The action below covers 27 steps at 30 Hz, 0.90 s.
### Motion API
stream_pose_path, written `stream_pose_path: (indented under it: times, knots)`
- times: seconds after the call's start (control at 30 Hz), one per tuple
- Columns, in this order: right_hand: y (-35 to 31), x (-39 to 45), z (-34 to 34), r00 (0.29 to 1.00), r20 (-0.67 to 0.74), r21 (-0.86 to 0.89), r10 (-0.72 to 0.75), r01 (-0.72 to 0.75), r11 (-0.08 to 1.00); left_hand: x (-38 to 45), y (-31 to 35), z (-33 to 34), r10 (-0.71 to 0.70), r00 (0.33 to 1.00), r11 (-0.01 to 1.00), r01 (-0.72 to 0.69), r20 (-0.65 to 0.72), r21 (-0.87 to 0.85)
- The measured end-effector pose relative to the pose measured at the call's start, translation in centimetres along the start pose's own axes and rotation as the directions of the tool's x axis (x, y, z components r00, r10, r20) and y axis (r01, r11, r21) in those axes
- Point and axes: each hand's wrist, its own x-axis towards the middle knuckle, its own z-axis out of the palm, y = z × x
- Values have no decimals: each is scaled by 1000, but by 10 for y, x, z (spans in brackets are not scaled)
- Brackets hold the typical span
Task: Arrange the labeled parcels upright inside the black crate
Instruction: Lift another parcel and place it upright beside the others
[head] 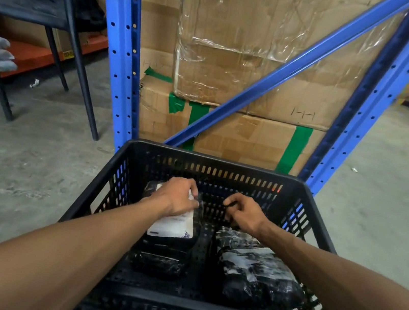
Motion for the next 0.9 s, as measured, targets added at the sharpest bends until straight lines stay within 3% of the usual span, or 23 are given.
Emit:
stream_pose_path:
  times: [0.1,0.2,0.43,0.57,0.77,0.9]
  knots:
    - [14,-12,-20,996,53,-130,73,-66,989,0,31,21,56,979,997,-45,198,-57]
    - [29,-24,-36,971,174,-279,162,-109,954,2,53,46,22,920,994,20,391,-103]
    - [39,-47,-51,891,320,-618,322,-62,783,-3,67,83,-250,681,941,340,688,6]
    - [47,-49,-54,869,295,-582,398,-167,796,-11,65,98,-256,536,848,525,804,-80]
    - [58,-45,-45,902,212,-435,376,-257,863,-17,50,104,-236,602,787,579,763,-213]
    - [71,-46,-43,878,225,-147,422,-398,906,-21,44,100,-239,652,660,652,719,-373]
